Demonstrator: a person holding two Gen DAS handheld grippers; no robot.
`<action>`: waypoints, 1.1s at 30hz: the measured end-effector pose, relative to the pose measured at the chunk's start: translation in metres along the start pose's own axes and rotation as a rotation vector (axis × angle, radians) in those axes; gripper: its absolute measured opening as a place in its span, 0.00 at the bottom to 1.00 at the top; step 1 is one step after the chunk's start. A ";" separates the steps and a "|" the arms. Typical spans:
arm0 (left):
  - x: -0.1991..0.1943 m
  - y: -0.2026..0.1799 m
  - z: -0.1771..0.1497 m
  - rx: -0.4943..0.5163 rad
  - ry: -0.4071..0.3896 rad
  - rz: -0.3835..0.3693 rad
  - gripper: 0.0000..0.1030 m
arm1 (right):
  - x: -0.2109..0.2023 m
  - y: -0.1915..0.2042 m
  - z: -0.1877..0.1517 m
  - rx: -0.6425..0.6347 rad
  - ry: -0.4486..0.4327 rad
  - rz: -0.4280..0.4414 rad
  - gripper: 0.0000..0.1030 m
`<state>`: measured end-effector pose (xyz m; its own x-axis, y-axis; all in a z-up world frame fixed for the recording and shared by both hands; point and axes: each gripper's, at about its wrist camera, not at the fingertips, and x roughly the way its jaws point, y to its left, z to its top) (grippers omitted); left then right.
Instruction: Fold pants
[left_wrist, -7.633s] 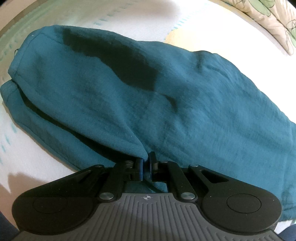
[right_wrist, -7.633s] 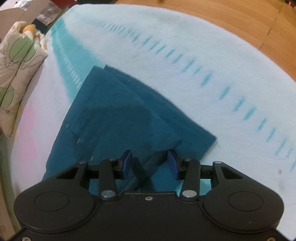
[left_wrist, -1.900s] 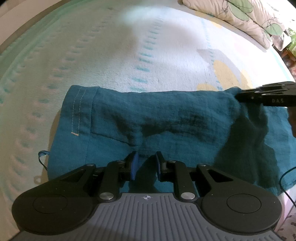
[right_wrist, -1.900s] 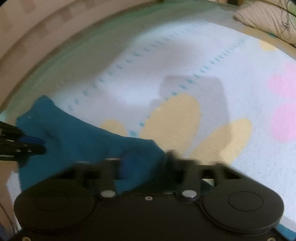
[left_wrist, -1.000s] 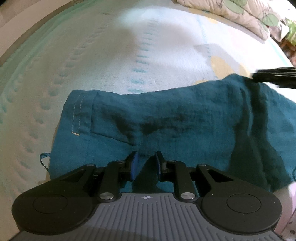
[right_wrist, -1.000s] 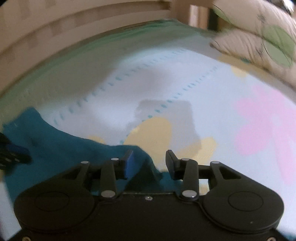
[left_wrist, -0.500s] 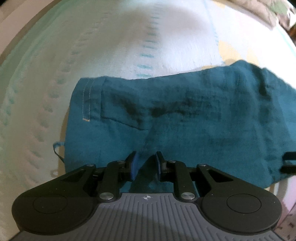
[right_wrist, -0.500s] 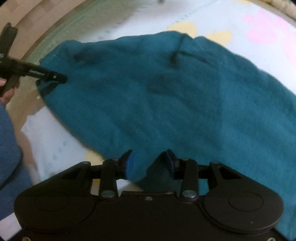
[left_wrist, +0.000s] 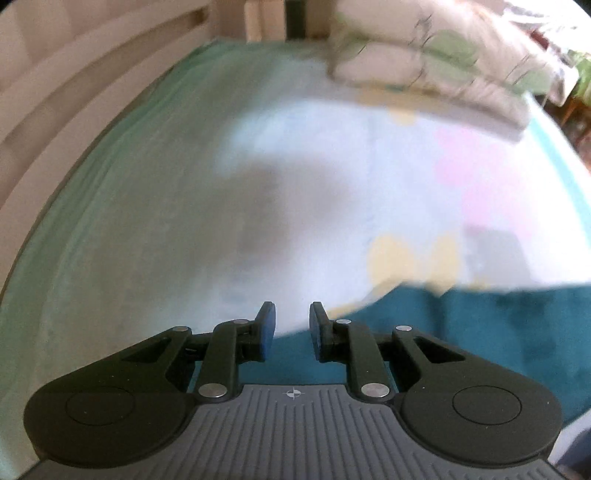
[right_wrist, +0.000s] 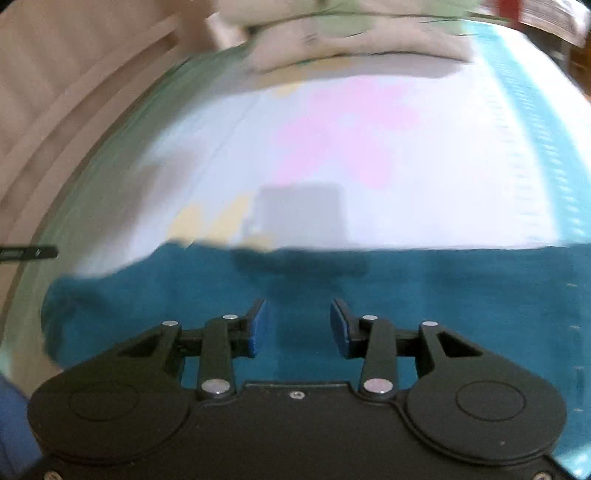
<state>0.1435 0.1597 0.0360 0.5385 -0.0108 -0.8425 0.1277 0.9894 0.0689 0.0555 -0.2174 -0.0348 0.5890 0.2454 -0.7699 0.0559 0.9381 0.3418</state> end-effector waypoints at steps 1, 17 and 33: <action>-0.004 -0.012 0.006 0.001 -0.017 -0.018 0.19 | -0.006 -0.008 0.001 0.028 -0.013 -0.008 0.48; 0.040 -0.224 -0.028 0.101 0.068 -0.339 0.19 | -0.078 -0.180 -0.020 0.408 -0.042 -0.184 0.54; 0.097 -0.310 -0.122 0.419 0.278 -0.375 0.19 | -0.095 -0.292 -0.078 0.614 0.015 -0.280 0.62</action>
<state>0.0549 -0.1307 -0.1324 0.1644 -0.2526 -0.9535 0.6120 0.7842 -0.1022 -0.0795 -0.4950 -0.1037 0.4744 0.0204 -0.8801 0.6557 0.6588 0.3688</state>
